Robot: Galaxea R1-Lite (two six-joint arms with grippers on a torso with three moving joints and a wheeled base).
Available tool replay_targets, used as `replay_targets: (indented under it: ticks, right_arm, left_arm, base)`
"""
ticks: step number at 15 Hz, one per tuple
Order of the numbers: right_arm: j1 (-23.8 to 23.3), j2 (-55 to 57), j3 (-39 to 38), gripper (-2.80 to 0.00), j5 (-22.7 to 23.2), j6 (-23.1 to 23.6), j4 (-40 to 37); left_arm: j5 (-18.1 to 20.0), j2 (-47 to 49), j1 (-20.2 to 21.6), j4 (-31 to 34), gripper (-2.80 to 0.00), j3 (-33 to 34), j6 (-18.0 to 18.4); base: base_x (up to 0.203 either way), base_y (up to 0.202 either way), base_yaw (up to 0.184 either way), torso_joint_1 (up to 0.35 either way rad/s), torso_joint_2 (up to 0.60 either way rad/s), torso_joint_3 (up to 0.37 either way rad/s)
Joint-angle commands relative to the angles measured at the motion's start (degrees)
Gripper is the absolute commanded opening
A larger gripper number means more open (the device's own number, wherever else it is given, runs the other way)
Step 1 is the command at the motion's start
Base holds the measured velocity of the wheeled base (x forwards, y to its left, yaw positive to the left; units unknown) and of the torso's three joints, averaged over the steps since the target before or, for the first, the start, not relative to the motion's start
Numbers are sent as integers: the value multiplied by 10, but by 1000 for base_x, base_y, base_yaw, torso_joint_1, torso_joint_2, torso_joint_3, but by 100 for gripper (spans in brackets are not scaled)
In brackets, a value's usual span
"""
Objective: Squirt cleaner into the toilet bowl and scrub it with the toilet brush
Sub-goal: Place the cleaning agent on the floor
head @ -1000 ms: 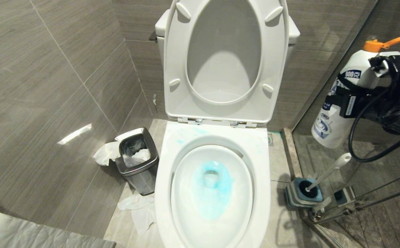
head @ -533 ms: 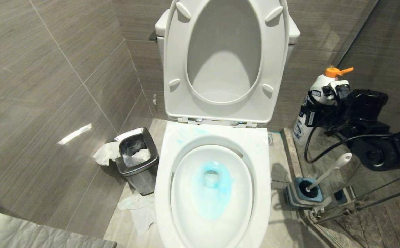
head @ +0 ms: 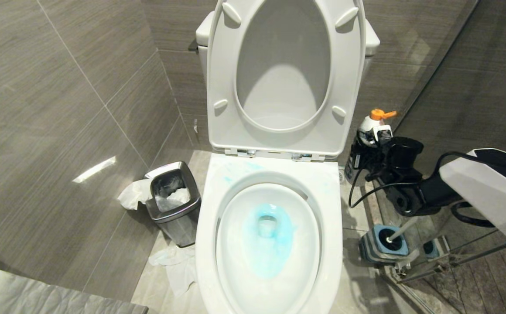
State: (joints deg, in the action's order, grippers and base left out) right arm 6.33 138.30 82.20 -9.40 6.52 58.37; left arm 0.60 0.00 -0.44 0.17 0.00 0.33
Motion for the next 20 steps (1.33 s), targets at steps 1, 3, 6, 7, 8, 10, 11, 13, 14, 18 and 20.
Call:
replay_targets:
  ticks: [1, 3, 6, 7, 8, 10, 11, 13, 14, 18, 20]
  right_arm:
    - [9, 58, 45, -280, 2, -2, 4]
    - [10, 90, 92, -280, 4, -2, 4]
    - [11, 118, 131, -280, 4, -2, 3]
    - [11, 118, 132, -280, 4, -2, 3]
    - [11, 115, 132, -280, 5, -2, 2]
    - [11, 112, 132, -280, 10, -2, 2]
    - [11, 112, 132, -280, 10, -2, 1]
    - [11, 110, 132, -280, 9, -2, 1]
    - [11, 108, 131, -280, 9, -2, 1]
    - [7, 93, 118, -280, 8, -1, -1]
    - [4, 83, 111, -280, 8, -1, -2]
  left_arm:
    - [0, 1, 0, 0, -280, 0, 0]
    - [0, 1, 0, 0, -280, 0, 0]
    - [0, 1, 0, 0, -280, 0, 0]
    - [0, 1, 0, 0, -280, 0, 0]
    - [0, 1, 0, 0, -280, 0, 0]
    - [0, 1, 0, 0, -280, 0, 0]
    - [0, 1, 0, 0, -280, 0, 0]
    - [0, 1, 0, 0, -280, 0, 0]
    - [0, 1, 0, 0, -280, 0, 0]
    - [0, 1, 0, 0, -280, 0, 0]
    - [0, 1, 0, 1, -280, 0, 0]
  base:
    - [0, 0, 0, 0, 0, 0]
    - [0, 0, 0, 0, 0, 0]
    - [0, 0, 0, 0, 0, 0]
    - [0, 0, 0, 0, 0, 0]
    - [0, 0, 0, 0, 0, 0]
    - [0, 0, 0, 0, 0, 0]
    - [0, 0, 0, 0, 0, 0]
    - [0, 0, 0, 0, 0, 0]
    - [0, 0, 0, 0, 0, 0]
    - [0, 0, 0, 0, 0, 0]
    - [0, 0, 0, 0, 0, 0]
